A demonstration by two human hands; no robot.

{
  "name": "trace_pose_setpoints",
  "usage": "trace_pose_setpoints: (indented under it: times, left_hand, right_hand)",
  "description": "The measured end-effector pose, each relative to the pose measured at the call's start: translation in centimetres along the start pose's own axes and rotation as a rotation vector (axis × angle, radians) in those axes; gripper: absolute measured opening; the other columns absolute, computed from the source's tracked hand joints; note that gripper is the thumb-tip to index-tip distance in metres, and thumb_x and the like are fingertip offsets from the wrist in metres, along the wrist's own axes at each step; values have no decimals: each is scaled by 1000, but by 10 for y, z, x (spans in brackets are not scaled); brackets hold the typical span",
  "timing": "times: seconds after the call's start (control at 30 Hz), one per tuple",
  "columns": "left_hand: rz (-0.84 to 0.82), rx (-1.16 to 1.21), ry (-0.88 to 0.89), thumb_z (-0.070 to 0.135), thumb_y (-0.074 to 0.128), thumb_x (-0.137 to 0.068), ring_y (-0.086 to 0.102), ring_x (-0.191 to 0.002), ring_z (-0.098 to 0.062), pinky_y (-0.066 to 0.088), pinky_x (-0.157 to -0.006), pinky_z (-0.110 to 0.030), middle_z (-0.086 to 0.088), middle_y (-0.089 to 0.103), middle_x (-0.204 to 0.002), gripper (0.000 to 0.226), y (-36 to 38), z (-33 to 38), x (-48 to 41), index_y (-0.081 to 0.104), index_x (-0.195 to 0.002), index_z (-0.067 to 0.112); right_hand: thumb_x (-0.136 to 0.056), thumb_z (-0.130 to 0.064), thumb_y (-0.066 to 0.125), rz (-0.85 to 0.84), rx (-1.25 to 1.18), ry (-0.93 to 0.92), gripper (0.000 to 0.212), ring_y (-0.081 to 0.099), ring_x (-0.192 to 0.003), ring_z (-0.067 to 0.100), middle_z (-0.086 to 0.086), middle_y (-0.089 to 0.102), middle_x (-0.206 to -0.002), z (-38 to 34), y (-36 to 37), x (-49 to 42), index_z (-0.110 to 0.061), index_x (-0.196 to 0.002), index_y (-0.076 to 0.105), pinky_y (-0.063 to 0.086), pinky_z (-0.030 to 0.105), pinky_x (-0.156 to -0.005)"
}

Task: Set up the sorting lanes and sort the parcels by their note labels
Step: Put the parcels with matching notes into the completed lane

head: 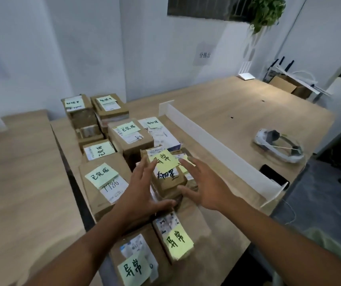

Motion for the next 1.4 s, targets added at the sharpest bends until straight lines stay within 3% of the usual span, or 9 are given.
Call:
trace_pose_setpoints:
  times: [0.13,0.4,0.57,0.67,0.8,0.97,1.23,1.33,1.4]
  left_hand:
    - [-40,-20,-75,89,70,-58,5,-157,-20,30,-121,-45,15,-26,-166,131,24,-15,-17,-8,-157,52]
    - [47,-13,-138,53,84,-69,22,-153,-21,43,-112,-39,8,-12,-171,117,37,-7,-31,11,-160,37]
    - [141,86,-99,35,91,-69,18,-155,-13,37,-118,-37,13,-10,-170,119,20,22,-12,8,-152,55]
    - [218,48,-104,43,87,-66,7,-156,-5,34,-121,-41,19,-10,-169,119,-4,42,7,7,-153,53]
    - [367,-14,-129,46,82,-66,5,-157,-7,38,-118,-44,14,-6,-170,116,-60,59,60,10,-157,47]
    - [544,-129,-207,44,86,-71,11,-158,-15,39,-117,-48,11,4,-170,112,-122,61,162,17,-159,33]
    - [755,-200,-335,37,88,-72,22,-153,-6,38,-117,-27,12,10,-168,108,-195,50,348,22,-158,32]
    - [778,-218,-370,34,88,-73,22,-153,-6,36,-116,-21,13,7,-168,108,-222,36,418,23,-158,29]
    - [797,-235,-397,31,88,-72,25,-151,0,37,-116,-23,13,5,-168,108,-244,24,470,22,-158,30]
  right_hand:
    - [-81,-83,41,-182,34,-100,93,26,-150,20,-3,22,-166,19,30,-38,-53,-155,-6,34,45,-117]
    - [-81,-55,74,-144,-220,-251,98,50,-124,17,2,53,-141,40,52,-59,-29,-159,21,50,40,-98]
    - [-75,-65,71,-99,-277,-328,99,52,-119,16,-2,46,-140,31,24,-51,-38,-156,21,54,36,-93]
    - [-72,-74,70,-76,-334,-429,101,52,-115,8,-9,36,-142,8,-1,-53,-44,-154,18,52,22,-88]
    - [-71,-77,71,-86,-418,-609,102,52,-109,4,-10,32,-140,-60,-21,-63,-44,-154,20,49,18,-86]
    - [-69,-68,80,-161,-539,-815,105,42,-120,-15,-19,26,-132,-172,-9,-57,-44,-154,23,32,-4,-91]
    - [-65,-80,74,-216,-506,-1107,106,45,-122,-4,-21,21,-139,-365,24,-8,-57,-150,15,45,19,-100]
    - [-61,-86,71,-247,-512,-1176,112,37,-124,-6,-34,5,-143,-439,44,19,-58,-150,11,40,18,-100]
    - [-60,-87,70,-260,-507,-1207,114,30,-124,-9,-27,6,-146,-495,59,39,-54,-152,10,36,19,-101]
Point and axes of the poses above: each hand's wrist, its own x-axis away from the middle knuckle, its own y-axis out of the palm, z = x × y, the point moved 1 cm from there along -x, towards the middle knuckle
